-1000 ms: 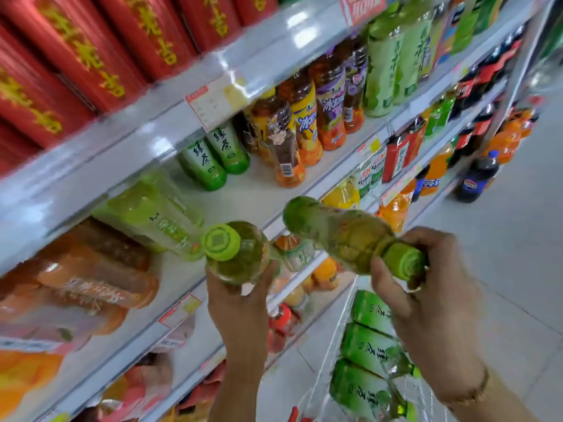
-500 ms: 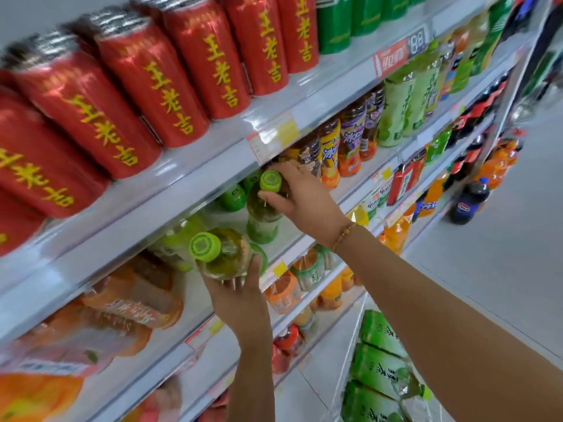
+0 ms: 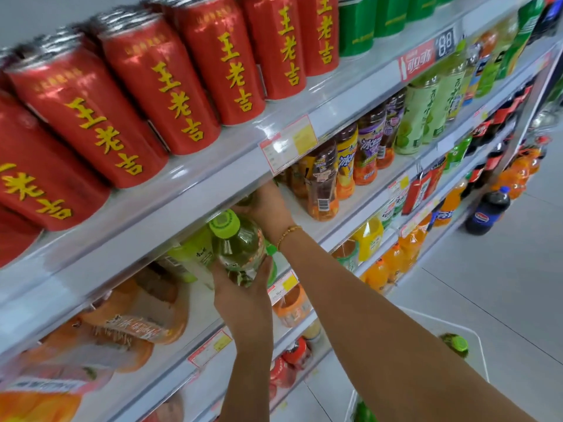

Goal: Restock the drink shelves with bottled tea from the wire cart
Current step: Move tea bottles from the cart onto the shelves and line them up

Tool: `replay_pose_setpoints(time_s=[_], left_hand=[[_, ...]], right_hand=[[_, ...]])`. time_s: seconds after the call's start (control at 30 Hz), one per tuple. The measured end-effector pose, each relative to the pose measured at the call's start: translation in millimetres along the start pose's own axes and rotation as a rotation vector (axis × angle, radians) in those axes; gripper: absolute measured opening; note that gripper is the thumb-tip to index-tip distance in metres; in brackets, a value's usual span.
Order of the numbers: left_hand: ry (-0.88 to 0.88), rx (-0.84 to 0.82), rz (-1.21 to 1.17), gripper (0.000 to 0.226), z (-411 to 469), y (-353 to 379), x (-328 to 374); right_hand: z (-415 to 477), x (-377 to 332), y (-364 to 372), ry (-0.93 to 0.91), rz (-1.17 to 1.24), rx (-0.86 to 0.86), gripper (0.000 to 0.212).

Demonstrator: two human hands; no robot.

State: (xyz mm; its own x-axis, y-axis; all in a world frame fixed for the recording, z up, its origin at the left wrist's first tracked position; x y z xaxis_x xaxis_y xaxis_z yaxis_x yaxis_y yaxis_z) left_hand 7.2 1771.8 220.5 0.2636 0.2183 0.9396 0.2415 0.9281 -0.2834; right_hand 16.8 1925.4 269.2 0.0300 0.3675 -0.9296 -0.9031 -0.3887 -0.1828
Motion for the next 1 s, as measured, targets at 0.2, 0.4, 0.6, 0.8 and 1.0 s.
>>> replay_pose_setpoints(time_s=[0.2, 0.4, 0.6, 0.8, 1.0], left_hand=[[0.016, -0.014, 0.03, 0.069, -1, 6, -1], [0.051, -0.038, 0.101, 0.061, 3, 14, -3], [0.091, -0.05, 0.167, 0.049, 9, 19, -3], [0.111, -0.06, 0.227, 0.057, 31, 51, 2], [0.094, 0.095, 0.362, 0.068, 52, 64, -6]], right_hand=[[-37, 88, -14, 0.161, -0.191, -0.113, 0.053], [-30, 98, -6, 0.097, -0.174, -0.275, 0.062], [-23, 112, -12, 0.058, -0.237, -0.096, 0.062], [-16, 119, -23, 0.096, -0.293, 0.119, 0.054], [-12, 125, -21, 0.107, -0.292, 0.143, 0.064]])
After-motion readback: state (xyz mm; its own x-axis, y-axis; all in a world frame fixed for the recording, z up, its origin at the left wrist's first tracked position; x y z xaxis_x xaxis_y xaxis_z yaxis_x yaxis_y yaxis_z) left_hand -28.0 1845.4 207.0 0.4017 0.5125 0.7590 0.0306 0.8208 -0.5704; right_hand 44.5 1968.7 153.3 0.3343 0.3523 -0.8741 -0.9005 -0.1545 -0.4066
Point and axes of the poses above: each hand's wrist, its own z-axis towards the middle knuckle, its own y-axis out of the palm, x = y × z, the point moved 6 cm from there along z, towards the middle knuckle, and after that the axes turned 6 degrees about x, right-handed, at the moved point
